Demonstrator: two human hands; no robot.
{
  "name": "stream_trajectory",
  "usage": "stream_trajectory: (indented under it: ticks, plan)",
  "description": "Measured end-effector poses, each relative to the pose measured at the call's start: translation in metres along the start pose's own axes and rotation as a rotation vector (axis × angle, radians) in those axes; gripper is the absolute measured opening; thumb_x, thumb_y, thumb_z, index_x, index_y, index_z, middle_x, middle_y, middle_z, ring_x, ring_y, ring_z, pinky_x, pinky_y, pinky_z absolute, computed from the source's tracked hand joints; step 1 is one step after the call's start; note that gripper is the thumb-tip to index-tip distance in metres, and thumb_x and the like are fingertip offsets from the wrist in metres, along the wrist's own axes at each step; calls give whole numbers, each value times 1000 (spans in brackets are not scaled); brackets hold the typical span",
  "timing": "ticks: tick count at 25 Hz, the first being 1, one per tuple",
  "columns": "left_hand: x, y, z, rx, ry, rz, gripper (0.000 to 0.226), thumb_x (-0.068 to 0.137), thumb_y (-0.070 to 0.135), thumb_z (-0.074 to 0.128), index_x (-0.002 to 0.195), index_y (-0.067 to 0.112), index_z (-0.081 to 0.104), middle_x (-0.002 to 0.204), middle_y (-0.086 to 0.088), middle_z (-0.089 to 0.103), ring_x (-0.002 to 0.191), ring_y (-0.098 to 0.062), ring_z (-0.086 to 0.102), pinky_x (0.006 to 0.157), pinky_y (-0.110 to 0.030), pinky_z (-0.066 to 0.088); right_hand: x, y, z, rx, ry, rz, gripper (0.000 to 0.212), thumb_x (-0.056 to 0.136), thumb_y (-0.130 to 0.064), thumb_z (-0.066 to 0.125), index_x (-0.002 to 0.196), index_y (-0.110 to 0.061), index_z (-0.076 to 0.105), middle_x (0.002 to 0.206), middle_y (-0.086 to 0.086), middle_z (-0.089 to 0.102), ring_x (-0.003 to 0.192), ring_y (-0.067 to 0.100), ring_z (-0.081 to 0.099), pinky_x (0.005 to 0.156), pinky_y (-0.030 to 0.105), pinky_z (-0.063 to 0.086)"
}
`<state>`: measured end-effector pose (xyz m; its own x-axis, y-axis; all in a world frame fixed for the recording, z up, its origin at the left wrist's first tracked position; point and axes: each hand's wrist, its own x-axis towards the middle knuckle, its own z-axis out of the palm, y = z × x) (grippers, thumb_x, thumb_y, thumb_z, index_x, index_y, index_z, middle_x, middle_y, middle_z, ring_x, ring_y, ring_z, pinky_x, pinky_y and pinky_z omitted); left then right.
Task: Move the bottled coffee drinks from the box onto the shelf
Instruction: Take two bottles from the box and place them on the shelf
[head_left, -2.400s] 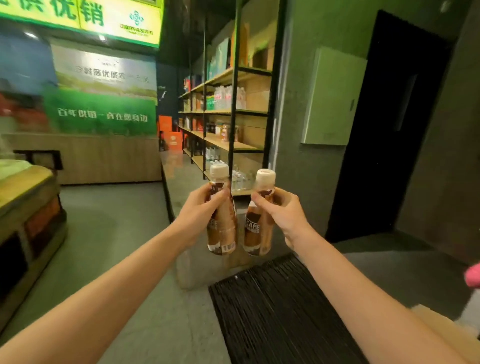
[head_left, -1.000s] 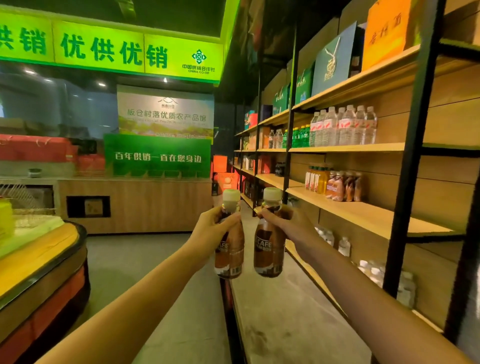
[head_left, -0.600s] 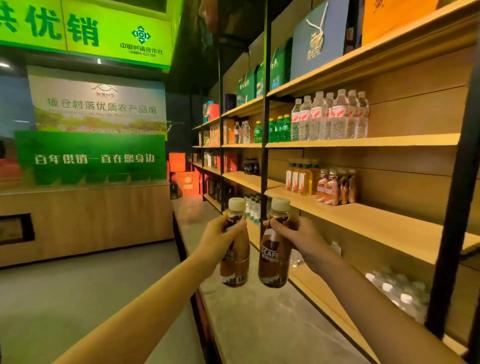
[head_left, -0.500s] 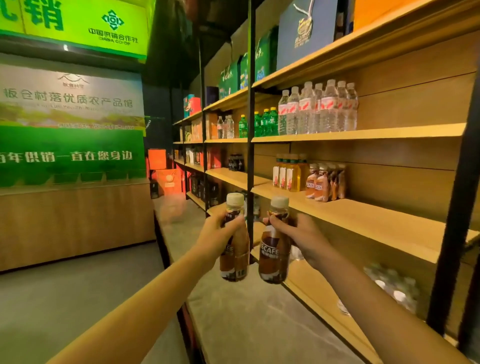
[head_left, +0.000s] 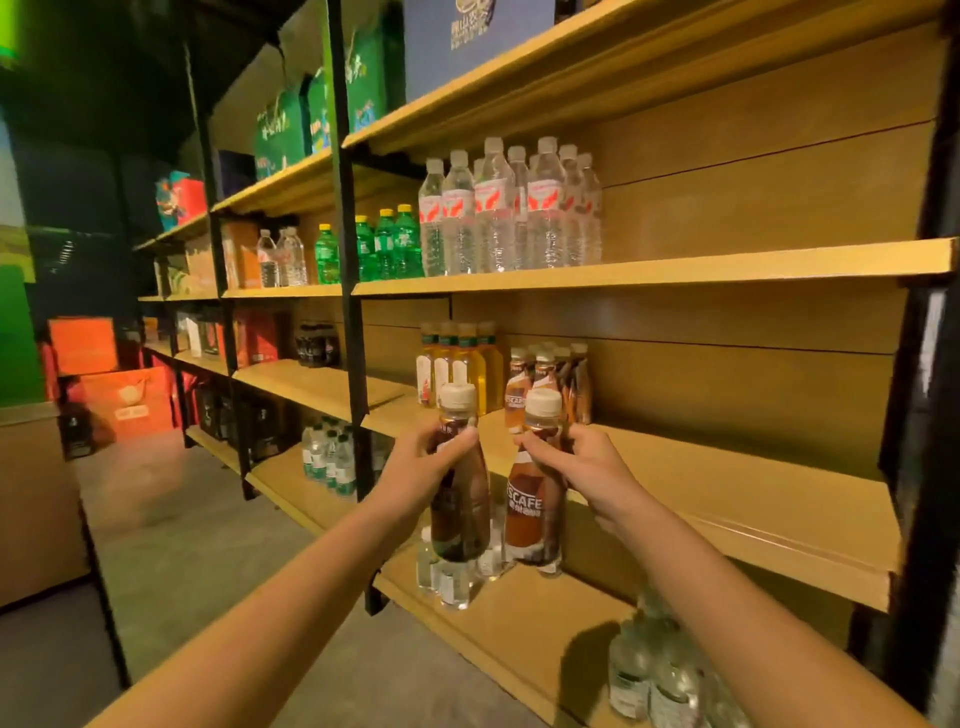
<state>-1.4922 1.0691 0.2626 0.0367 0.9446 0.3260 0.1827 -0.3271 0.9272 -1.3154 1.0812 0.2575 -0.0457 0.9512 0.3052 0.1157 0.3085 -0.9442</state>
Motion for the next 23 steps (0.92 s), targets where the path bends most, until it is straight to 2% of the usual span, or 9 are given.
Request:
stream_trajectory:
  ticks: [2, 5, 9, 12, 14, 18, 23]
  plan:
    - [43, -11, 10, -12, -82, 5, 29, 88, 36, 57, 113, 22, 57, 110, 3, 61, 103, -18, 56, 88, -36, 44, 23, 8, -18, -49, 71, 3, 29, 83, -31, 67, 107, -14, 64, 100, -2, 70, 92, 11, 65, 65, 19, 47]
    - [103, -25, 32, -65, -183, 62, 19, 89, 33, 57, 107, 24, 59, 103, 7, 63, 100, -13, 59, 73, -25, 45, 54, 22, -44, -73, 206, 31, 26, 84, -28, 66, 105, -14, 64, 95, -5, 70, 82, 4, 65, 59, 15, 46]
    - [170, -43, 66, -122, -308, 108, 29, 87, 33, 60, 113, 19, 59, 110, 4, 63, 105, -16, 57, 84, -31, 48, 93, 37, -64, -96, 390, 43, 28, 84, -29, 66, 107, -14, 64, 99, -3, 71, 86, 5, 64, 63, 18, 44]
    - [210, -52, 90, -173, -361, 115, 15, 86, 30, 63, 100, 26, 58, 96, 12, 60, 98, -12, 56, 85, -31, 46, 119, 46, -69, -143, 485, 67, 33, 84, -32, 65, 112, -14, 63, 107, -1, 70, 95, 9, 63, 68, 20, 44]
    - [228, -57, 104, -208, -371, 110, 14, 85, 28, 65, 96, 29, 57, 90, 16, 57, 94, -9, 54, 86, -32, 44, 131, 52, -71, -174, 523, 89, 33, 84, -31, 65, 112, -14, 62, 110, 0, 69, 98, 10, 63, 70, 21, 45]
    - [252, -71, 129, -243, -418, 83, 30, 83, 25, 67, 112, 17, 61, 98, 7, 58, 98, -13, 54, 90, -37, 44, 144, 59, -80, -230, 566, 135, 28, 85, -28, 64, 110, -14, 63, 110, 2, 68, 100, 13, 63, 79, 26, 49]
    - [263, -77, 152, -272, -387, 112, 23, 81, 24, 70, 103, 19, 64, 90, 8, 63, 93, -13, 60, 83, -31, 46, 157, 63, -98, -290, 541, 148, 24, 87, -29, 62, 107, -16, 62, 109, 6, 67, 103, 19, 63, 92, 35, 49]
